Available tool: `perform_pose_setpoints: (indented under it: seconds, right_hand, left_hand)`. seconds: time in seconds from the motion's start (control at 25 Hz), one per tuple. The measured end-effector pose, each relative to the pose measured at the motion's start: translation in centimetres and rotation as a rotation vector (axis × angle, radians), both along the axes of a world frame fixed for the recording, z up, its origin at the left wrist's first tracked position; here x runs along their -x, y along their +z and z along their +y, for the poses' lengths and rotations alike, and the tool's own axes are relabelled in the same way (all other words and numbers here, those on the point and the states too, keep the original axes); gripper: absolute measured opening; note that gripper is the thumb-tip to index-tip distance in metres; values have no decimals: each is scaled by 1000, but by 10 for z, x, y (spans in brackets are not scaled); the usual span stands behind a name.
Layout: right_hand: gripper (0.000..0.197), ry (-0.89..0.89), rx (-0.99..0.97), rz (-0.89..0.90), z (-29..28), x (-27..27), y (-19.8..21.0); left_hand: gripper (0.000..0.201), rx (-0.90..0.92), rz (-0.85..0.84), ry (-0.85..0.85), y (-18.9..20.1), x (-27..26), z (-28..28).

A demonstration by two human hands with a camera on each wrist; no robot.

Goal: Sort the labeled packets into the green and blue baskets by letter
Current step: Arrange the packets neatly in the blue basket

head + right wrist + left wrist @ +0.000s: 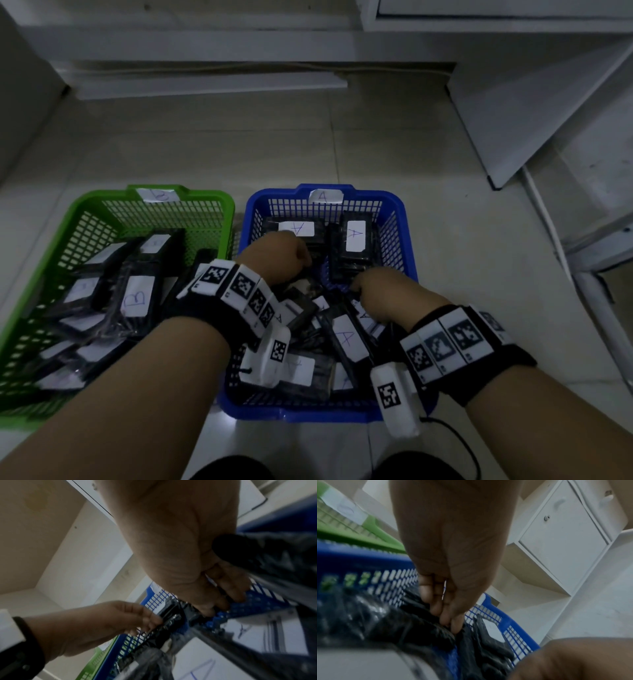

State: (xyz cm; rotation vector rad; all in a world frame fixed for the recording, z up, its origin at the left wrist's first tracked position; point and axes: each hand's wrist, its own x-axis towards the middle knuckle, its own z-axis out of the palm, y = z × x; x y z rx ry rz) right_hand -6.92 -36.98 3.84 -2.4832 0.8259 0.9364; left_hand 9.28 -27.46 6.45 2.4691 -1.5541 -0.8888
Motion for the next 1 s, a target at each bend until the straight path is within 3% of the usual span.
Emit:
perform_pose_setpoints:
  seconds: [0.08, 0.12, 0.24, 0.32, 0.48, 0.64, 0.76, 0.92, 1.0]
  right_hand:
    - [30, -59, 32, -151, 3, 1, 9]
    - [38, -72, 11, -172, 6, 1, 13]
    - [63, 6, -35, -8, 24, 0, 20]
    - [56, -6, -40, 43, 31, -3, 23]
    - [32, -179, -141, -142, 20, -8, 50]
    - [25, -697, -262, -633, -1, -25, 57]
    - [36, -1035, -417, -887, -7, -49, 44]
    - [23, -1222, -632, -1013, -1, -77, 26]
    - [30, -1224, -660, -987, 0, -83, 10]
  left_hand:
    - [23, -51, -63, -16, 3, -6, 8]
    - [29, -89, -83, -37, 4, -8, 13]
    - [56, -179, -129, -116, 7, -6, 27]
    - [65, -236, -147, -174, 9, -2, 33]
    - [70, -257, -103, -232, 11, -2, 41]
    - [48, -62, 193, -31, 14, -16, 47]
    - [36, 114, 304, 196, 19, -32, 50]
    - [27, 348, 307, 437, 25, -49, 53]
    - [26, 405, 355, 516, 25, -52, 52]
